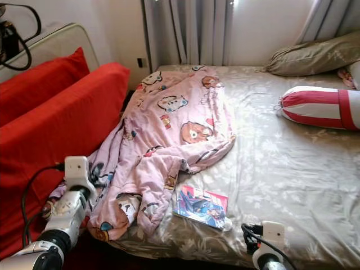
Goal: Clean up the room
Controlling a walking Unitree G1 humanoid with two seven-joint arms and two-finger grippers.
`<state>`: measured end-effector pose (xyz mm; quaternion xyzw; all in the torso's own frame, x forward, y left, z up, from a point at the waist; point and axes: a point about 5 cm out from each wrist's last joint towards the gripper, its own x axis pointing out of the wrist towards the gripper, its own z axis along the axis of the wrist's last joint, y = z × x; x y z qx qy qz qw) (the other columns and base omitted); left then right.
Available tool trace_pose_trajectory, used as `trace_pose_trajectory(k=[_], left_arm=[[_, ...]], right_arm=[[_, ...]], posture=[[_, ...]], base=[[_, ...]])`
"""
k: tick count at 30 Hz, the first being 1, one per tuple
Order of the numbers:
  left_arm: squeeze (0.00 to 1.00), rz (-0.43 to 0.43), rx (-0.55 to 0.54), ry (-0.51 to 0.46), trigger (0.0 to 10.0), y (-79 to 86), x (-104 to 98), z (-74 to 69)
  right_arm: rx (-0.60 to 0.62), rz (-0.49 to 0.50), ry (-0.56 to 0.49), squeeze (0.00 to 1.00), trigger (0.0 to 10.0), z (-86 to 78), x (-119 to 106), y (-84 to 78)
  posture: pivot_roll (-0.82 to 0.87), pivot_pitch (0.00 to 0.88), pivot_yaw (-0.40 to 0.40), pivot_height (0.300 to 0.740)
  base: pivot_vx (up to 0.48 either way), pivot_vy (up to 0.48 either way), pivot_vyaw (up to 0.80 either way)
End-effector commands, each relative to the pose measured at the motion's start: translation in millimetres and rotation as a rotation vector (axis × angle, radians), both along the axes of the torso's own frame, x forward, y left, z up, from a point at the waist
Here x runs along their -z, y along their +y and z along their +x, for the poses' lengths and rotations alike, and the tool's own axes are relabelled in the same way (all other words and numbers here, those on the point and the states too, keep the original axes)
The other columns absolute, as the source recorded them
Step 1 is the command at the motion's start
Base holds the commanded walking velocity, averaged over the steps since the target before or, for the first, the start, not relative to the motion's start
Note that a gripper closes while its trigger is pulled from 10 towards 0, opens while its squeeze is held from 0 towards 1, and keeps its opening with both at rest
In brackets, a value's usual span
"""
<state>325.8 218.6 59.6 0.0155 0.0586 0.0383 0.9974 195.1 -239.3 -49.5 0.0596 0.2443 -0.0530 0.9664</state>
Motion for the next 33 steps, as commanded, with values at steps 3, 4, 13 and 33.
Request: trace_pose_trajectory(k=[3, 4, 13, 33], left_arm=[[0.00, -0.054, -0.002, -0.001, 10.0, 1.5, 11.0, -11.1], [0.00, -0.054, 0.002, -0.007, 10.0, 1.6, 12.1, -13.0], [0.00, -0.042, 0.016, 0.001, 10.0, 4.4, 35.1, -45.1], [0.00, 0.008, 0.087, -0.176, 10.0, -4.3, 7.8, -87.3]], right_arm=[[-0.029, -0.007, -0.048, 0.00, 10.0, -3.4, -2.2, 0.6], [-0.032, -0.007, -0.058, 0.00, 10.0, -5.9, -1.9, 0.9], [-0.076, -0.084, -0.463, 0.00, 10.0, 99.7, -90.1, 20.6], [0.030, -0.143, -0.509, 0.00, 10.0, 41.4, -94.7, 9.2]], posture=[[-0.04, 0.000, 0.025, 0.740], [-0.04, 0.000, 0.026, 0.740], [-0.04, 0.000, 0.020, 0.740], [0.01, 0.000, 0.013, 0.740]], base=[[0.000, 0.000, 0.00], [0.000, 0.000, 0.00], [0.000, 0.000, 0.00], [0.000, 0.000, 0.00]])
